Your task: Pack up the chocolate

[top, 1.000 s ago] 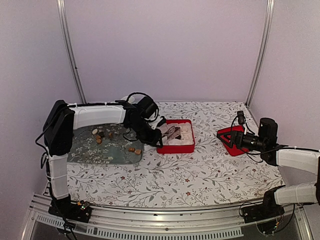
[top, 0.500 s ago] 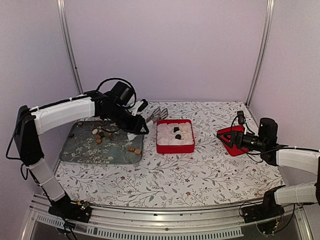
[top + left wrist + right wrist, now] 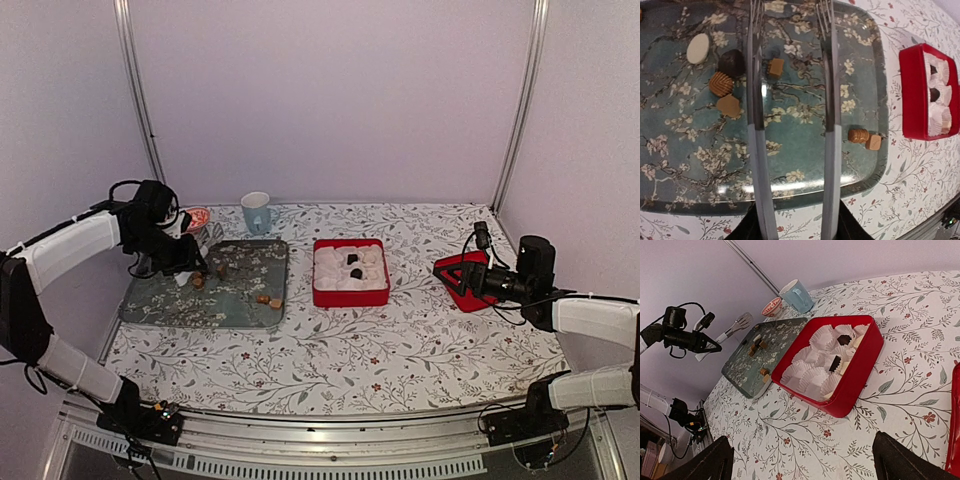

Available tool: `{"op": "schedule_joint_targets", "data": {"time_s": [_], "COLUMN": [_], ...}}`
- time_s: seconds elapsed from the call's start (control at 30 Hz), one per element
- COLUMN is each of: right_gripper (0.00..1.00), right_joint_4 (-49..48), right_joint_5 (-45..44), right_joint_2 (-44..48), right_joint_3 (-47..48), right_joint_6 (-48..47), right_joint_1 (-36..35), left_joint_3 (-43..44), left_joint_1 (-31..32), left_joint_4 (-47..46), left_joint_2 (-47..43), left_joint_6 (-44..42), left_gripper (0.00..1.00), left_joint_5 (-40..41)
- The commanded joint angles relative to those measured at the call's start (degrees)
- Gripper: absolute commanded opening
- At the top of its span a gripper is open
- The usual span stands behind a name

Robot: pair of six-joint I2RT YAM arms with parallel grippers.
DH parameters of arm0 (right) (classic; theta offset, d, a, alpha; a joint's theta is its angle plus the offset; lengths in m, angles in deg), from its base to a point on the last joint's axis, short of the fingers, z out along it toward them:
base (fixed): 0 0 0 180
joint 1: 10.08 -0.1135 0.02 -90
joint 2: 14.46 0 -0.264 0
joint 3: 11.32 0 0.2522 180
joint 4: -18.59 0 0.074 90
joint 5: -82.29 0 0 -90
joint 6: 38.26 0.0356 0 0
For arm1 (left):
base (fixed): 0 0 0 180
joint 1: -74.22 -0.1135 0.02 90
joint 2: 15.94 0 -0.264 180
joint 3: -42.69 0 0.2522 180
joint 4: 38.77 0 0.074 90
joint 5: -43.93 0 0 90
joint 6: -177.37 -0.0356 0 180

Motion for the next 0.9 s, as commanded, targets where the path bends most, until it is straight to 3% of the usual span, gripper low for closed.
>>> {"op": "schedule_joint_targets", "data": {"time_s": [0.0, 0.4, 0.87], "right_gripper": [0.99, 0.99, 0.99], "right_joint_4": [-0.76, -1.02, -1.12], "right_joint_5": [0.51, 0.34, 0.06], "right_joint_2": [-0.56, -0.4, -0.83], "right_joint_3": [0.05, -0.15, -0.18], "right_joint_6": [0.27, 0.34, 0.2], "right_joint_1": [-0.14, -0.13, -0.11], "left_joint_3": [-3.87, -5.16, -3.96], "left_joint_1": [-5.24, -9.54, -9.94], "left_joint_4": [-0.3, -2.27, -2.44], "left_joint_2": [-1.17, 3.45, 8.12], "left_joint_6": [-1.62, -3.24, -4.27], "left_gripper": [0.38, 0.39, 0.38], "left_joint_5": [-1.68, -3.23, -3.83]}}
